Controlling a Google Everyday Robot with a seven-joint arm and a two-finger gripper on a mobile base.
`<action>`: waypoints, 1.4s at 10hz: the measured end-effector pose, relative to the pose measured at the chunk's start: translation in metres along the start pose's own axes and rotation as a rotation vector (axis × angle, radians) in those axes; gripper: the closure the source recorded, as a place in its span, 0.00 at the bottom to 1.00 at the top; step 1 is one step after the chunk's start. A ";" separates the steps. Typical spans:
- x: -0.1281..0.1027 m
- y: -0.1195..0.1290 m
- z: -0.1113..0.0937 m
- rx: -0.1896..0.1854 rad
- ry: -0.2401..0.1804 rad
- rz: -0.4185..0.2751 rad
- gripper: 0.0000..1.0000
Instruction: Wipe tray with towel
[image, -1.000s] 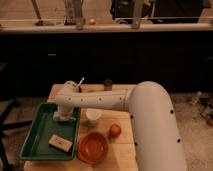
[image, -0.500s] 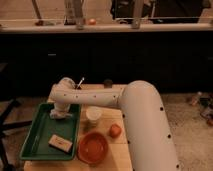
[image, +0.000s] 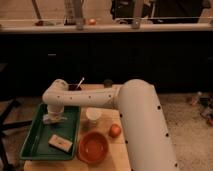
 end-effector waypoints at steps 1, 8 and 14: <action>0.016 0.008 -0.003 -0.012 0.009 0.015 1.00; 0.066 0.003 0.005 -0.055 0.064 0.105 1.00; -0.010 -0.006 0.038 -0.135 0.026 -0.064 1.00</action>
